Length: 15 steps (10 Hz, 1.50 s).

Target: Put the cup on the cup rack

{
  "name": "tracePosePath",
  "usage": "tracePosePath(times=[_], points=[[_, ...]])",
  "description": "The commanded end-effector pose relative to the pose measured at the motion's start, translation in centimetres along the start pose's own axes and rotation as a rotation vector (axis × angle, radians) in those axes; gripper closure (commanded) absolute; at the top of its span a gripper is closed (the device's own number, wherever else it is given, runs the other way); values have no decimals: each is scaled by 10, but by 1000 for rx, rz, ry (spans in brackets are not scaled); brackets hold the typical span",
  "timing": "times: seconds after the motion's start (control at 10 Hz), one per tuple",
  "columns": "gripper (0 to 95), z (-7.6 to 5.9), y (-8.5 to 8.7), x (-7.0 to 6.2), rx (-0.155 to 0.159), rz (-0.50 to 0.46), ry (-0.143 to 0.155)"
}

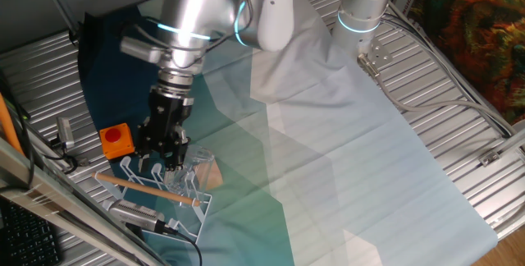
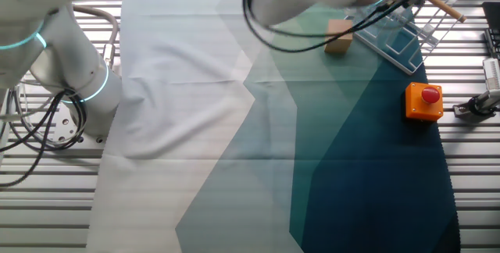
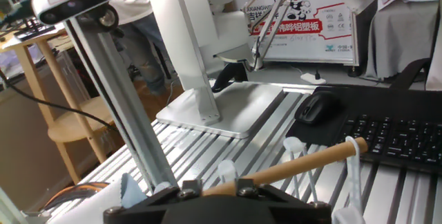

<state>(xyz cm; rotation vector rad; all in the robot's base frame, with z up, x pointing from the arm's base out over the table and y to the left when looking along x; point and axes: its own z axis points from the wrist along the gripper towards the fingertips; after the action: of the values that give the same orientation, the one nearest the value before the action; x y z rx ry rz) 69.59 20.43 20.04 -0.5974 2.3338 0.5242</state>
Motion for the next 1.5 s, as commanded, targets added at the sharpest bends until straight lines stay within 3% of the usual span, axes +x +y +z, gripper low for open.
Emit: tracePosePath(times=[0.1,0.3,0.4,0.5,0.6,0.7,0.8,1.0,1.1,1.2,1.3,1.4,1.5], points=[[380,-14,-1,-1,-32,14,132],[380,-23,-3,-5,-9,14,186],[570,-26,-3,-4,5,20,224],[760,-32,-6,-1,43,21,307],[950,-35,-13,4,51,7,348],[950,-38,-21,9,55,-2,374],[950,-42,-37,21,82,-37,431],[950,-46,-55,36,88,-49,468],[950,-48,-65,44,111,-18,514],[950,-49,-69,48,141,14,570],[950,-49,-70,50,150,20,594],[950,-49,-67,60,166,48,628],[950,-49,-62,68,167,69,636]])
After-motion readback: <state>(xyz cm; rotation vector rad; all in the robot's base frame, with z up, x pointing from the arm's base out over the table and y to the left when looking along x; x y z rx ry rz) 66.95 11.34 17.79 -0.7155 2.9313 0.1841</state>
